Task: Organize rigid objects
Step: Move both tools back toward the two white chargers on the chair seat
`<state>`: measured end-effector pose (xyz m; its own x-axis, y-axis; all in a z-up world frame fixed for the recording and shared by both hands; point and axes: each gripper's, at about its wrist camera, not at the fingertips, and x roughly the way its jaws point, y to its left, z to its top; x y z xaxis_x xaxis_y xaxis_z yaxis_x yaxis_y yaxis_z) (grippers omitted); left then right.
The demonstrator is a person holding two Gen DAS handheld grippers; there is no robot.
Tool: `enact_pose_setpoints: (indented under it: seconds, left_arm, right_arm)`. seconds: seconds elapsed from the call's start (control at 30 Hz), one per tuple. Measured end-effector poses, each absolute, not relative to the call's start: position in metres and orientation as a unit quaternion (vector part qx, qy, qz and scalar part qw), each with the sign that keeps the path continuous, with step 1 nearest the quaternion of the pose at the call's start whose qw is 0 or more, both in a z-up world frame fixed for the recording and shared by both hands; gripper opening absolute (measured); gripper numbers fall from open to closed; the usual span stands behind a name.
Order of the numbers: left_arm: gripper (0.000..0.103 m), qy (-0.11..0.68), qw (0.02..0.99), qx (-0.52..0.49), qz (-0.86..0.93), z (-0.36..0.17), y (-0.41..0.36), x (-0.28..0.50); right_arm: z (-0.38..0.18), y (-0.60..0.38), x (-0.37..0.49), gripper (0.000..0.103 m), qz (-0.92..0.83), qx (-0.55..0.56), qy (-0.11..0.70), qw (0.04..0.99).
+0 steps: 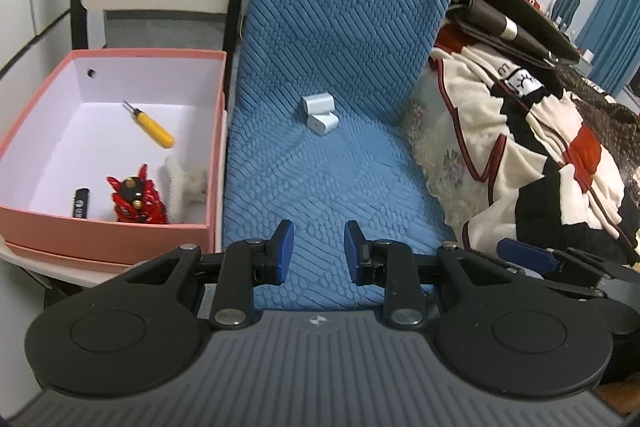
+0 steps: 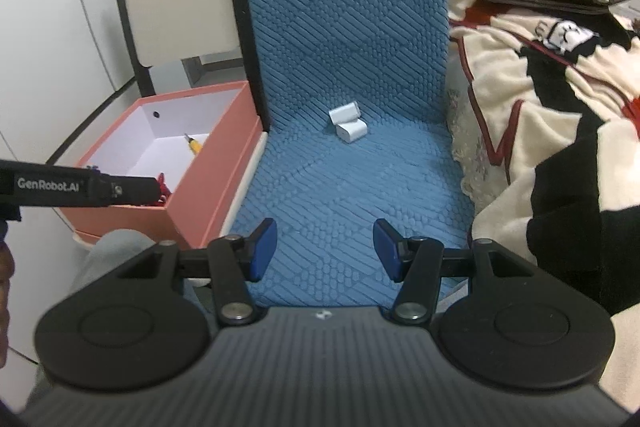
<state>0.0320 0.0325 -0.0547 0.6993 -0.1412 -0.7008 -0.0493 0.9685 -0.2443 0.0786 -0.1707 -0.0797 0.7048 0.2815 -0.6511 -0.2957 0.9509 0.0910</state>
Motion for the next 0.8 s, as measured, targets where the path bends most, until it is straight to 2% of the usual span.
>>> enact_pose_setpoints:
  seconds: [0.8]
  left_arm:
    - [0.032, 0.434, 0.893, -0.096, -0.068, -0.131, -0.001, 0.216]
  right_arm:
    - [-0.15, -0.184, 0.202, 0.056, 0.12, 0.024, 0.361, 0.924]
